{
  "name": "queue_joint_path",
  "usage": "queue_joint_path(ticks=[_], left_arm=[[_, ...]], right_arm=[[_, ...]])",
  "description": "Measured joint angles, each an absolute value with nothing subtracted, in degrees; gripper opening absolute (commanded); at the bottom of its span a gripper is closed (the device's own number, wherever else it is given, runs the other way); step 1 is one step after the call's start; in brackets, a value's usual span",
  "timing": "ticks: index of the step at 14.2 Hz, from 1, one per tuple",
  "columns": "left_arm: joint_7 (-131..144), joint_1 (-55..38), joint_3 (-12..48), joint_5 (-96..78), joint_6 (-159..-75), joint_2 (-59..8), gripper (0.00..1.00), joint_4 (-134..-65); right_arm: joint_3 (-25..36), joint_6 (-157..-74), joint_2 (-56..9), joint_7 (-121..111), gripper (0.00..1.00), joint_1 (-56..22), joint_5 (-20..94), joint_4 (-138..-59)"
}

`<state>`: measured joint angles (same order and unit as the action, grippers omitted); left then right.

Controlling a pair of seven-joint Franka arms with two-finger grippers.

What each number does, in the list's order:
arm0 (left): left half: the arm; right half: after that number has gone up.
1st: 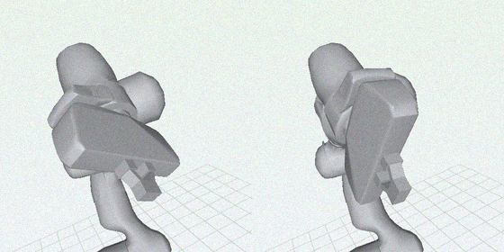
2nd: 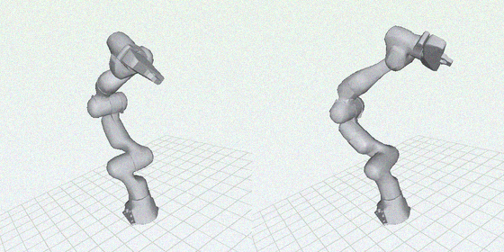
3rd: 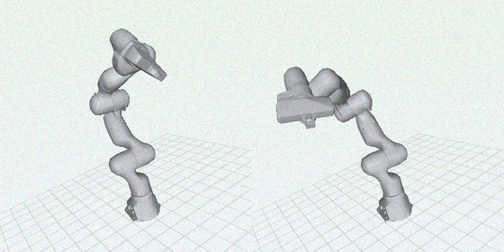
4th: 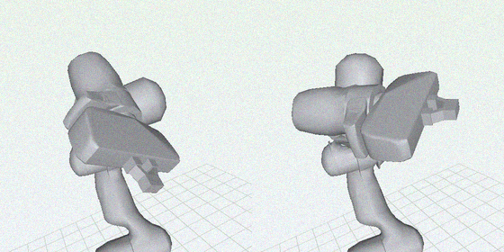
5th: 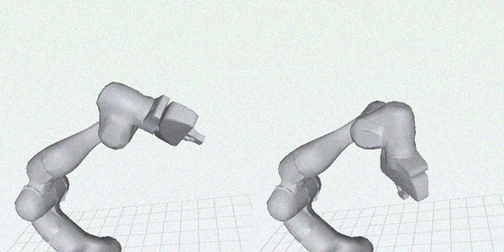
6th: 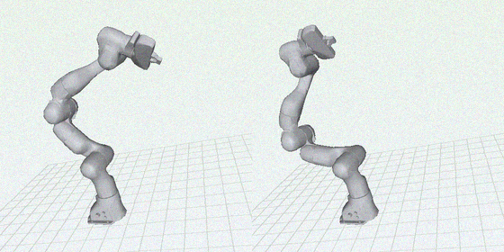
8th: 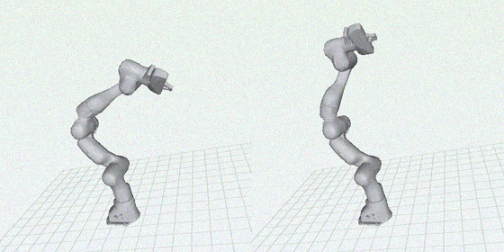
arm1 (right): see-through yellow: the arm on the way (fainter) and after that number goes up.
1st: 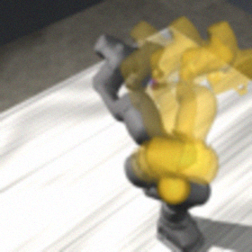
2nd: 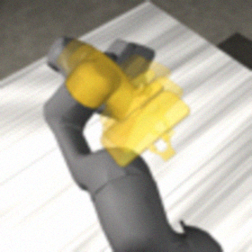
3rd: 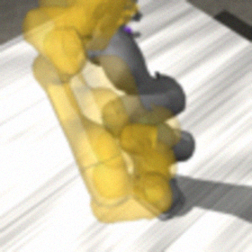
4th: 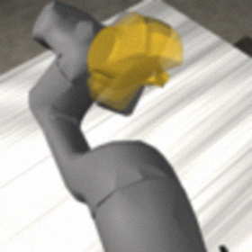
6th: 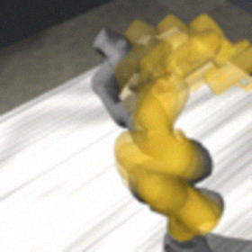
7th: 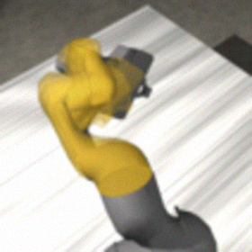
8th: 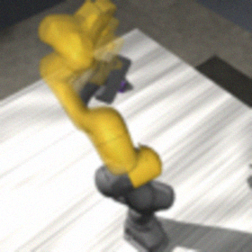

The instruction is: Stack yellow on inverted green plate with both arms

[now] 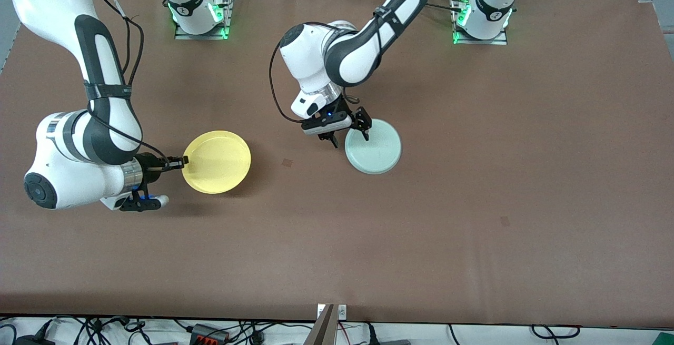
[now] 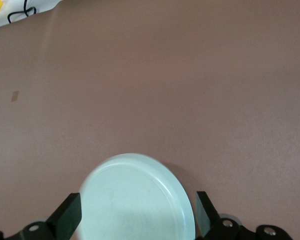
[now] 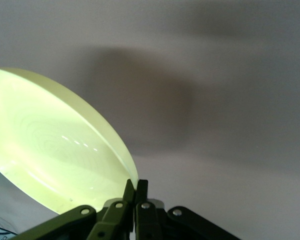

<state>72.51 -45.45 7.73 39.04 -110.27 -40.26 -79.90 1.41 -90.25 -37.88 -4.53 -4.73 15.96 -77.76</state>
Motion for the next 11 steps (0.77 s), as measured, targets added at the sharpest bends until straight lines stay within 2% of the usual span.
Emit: queue_joint_path(ticks=[5, 11], left_arm=[[65.02, -39.81, 7.77, 36.06, -109.82, -35.68, 1.00, -79.87], [41.87, -27.40, 7.74, 28.96, -109.60, -32.60, 1.00, -79.98]], right_arm=[[0.83, -90.26, -37.88, -4.39, 0.00, -8.73, 16.09, -77.74], [0.56, -92.85, -38.60, 9.41, 0.00, -21.26, 19.24, -76.60]])
